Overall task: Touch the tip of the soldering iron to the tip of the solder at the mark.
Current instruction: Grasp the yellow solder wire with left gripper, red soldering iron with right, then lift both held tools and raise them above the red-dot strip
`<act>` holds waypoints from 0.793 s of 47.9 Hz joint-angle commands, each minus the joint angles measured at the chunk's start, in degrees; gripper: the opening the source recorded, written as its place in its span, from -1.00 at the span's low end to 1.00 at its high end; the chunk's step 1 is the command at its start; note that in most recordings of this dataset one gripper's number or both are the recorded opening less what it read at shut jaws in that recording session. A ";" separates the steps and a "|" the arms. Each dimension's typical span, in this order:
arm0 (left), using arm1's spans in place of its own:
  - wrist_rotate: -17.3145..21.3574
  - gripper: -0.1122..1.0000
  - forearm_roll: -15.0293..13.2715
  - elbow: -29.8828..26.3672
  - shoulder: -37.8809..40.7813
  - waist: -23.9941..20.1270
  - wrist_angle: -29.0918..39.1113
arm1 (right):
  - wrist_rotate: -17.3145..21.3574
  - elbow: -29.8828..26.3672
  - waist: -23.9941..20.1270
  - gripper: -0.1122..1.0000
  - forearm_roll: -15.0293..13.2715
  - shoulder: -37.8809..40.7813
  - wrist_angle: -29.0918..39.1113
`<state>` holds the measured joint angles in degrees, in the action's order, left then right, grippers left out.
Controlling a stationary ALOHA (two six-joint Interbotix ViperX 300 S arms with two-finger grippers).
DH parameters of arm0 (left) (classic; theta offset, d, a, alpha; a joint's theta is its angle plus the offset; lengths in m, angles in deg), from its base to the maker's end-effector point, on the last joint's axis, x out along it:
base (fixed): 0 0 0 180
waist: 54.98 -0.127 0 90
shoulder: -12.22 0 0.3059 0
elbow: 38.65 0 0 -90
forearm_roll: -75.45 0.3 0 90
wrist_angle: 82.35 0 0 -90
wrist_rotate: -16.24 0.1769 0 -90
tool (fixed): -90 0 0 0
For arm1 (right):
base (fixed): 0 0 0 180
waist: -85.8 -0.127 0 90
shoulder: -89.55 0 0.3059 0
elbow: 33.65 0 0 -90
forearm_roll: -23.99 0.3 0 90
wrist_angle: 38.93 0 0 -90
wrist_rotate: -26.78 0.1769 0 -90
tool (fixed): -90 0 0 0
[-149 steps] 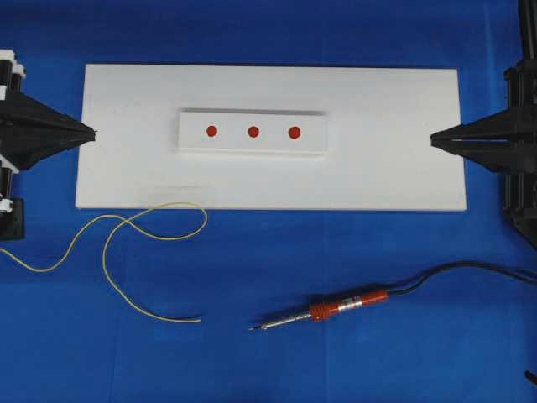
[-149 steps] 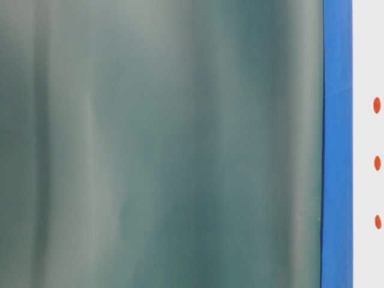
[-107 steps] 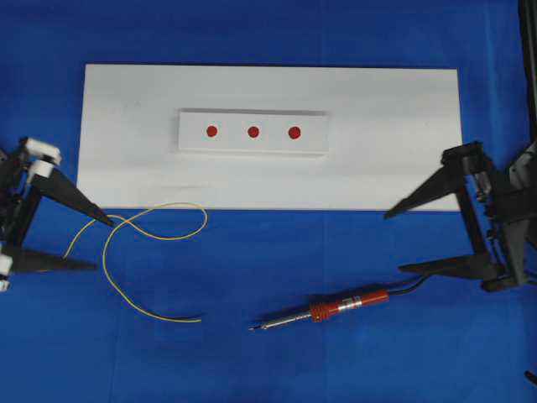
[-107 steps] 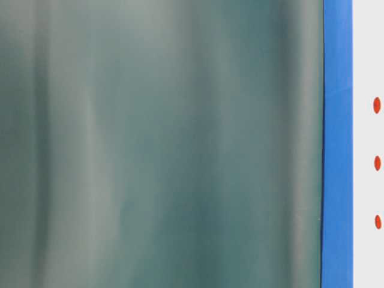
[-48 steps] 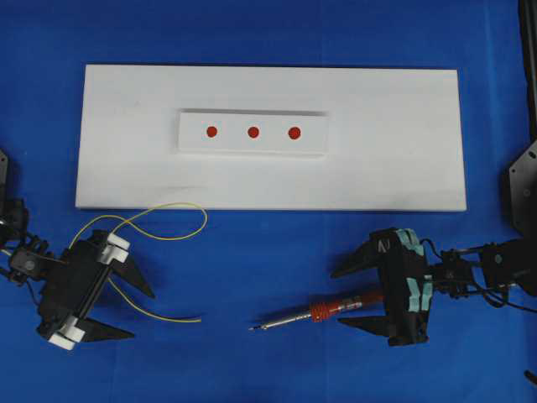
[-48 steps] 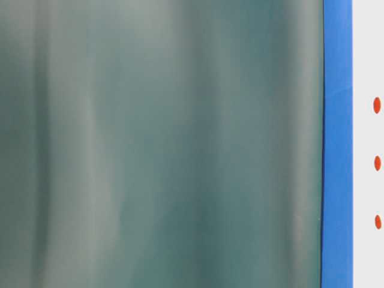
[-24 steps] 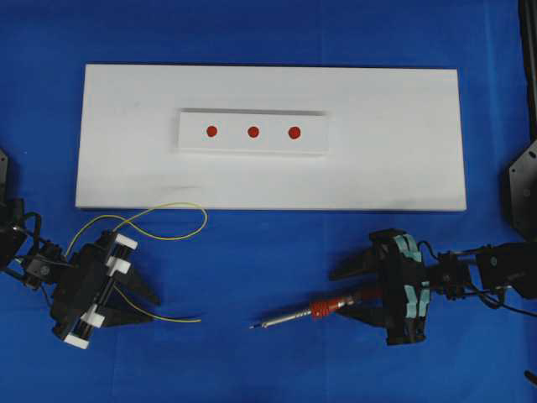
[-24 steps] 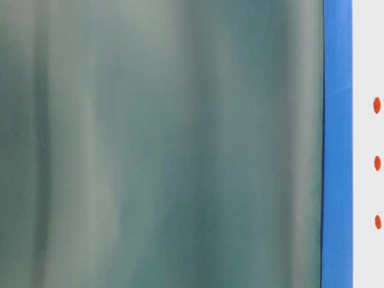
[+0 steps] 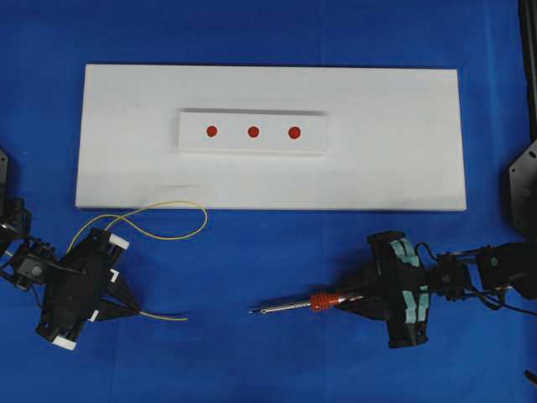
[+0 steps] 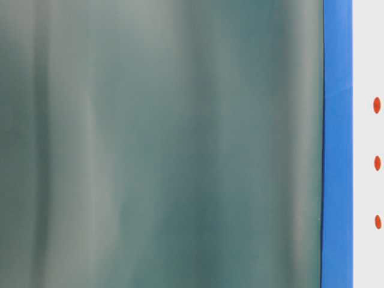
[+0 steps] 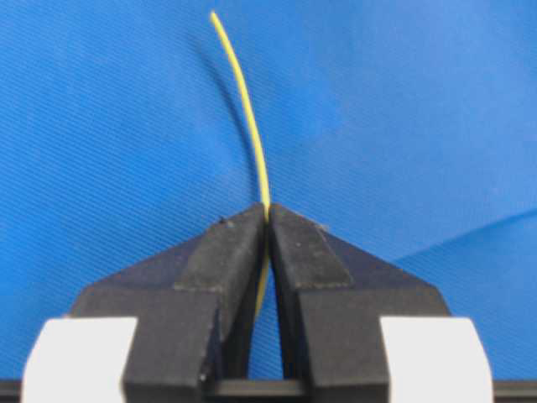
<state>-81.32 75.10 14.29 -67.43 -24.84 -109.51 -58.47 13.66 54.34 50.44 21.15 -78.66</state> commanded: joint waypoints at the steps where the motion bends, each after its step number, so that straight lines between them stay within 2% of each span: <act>1: -0.09 -0.77 0.18 -1.93 -4.04 0.09 4.75 | -0.62 -0.70 0.00 -0.68 -0.18 -3.87 2.11; 12: -0.18 -0.77 0.09 -6.86 -11.78 -0.79 20.21 | -5.54 -2.46 1.85 -0.68 -0.18 -12.66 15.64; 23: -0.35 -0.77 0.18 -11.69 -17.40 -1.49 32.43 | -9.49 -5.98 4.57 -0.68 -0.18 -21.71 31.64; 29: -0.44 -0.77 0.09 -13.18 -18.28 -2.11 35.60 | -9.84 -6.86 5.80 -0.68 -0.26 -23.99 36.56; 38: -0.62 -0.77 0.00 -14.15 -17.58 -4.92 36.39 | -9.84 -6.86 8.26 -0.68 -0.18 -24.43 38.58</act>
<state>-81.76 75.19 1.81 -84.84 -28.00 -73.13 -68.31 8.13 61.45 50.35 -2.32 -40.60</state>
